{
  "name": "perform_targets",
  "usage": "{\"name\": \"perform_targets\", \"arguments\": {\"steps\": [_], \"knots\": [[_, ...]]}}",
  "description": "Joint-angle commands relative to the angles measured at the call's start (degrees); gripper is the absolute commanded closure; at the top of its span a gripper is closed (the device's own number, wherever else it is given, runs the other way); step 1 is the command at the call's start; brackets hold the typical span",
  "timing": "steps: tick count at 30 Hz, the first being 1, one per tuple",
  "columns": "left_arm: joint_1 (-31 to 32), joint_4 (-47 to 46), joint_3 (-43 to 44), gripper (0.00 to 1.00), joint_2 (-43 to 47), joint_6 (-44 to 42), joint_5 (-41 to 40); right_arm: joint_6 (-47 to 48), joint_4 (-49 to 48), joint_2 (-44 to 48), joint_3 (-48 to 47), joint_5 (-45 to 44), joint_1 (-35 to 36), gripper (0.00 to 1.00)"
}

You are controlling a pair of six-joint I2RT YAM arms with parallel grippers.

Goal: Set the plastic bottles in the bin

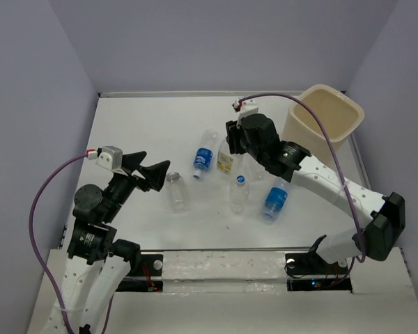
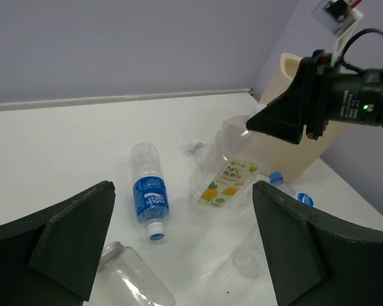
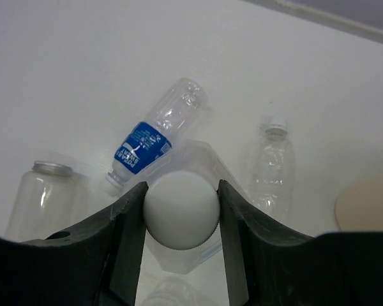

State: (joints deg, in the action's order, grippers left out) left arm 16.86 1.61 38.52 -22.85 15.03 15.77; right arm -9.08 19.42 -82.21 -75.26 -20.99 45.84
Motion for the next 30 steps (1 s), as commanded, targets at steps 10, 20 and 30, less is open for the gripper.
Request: {"name": "perform_targets", "arguments": {"steps": [10, 20, 30], "knots": [[0.1, -1.7, 1.7, 0.01, 1.1, -0.5, -0.9, 21.5, -32.8, 19.7, -3.7, -28.5, -1.4, 1.00], [1.3, -1.7, 1.7, 0.01, 1.8, -0.4, -1.5, 28.5, -36.9, 19.0, -5.2, -32.5, -15.1, 1.00], [2.2, -1.7, 1.7, 0.01, 2.1, -0.5, -1.9, 25.2, -36.6, 14.6, 1.5, -31.3, -23.4, 1.00]]}}
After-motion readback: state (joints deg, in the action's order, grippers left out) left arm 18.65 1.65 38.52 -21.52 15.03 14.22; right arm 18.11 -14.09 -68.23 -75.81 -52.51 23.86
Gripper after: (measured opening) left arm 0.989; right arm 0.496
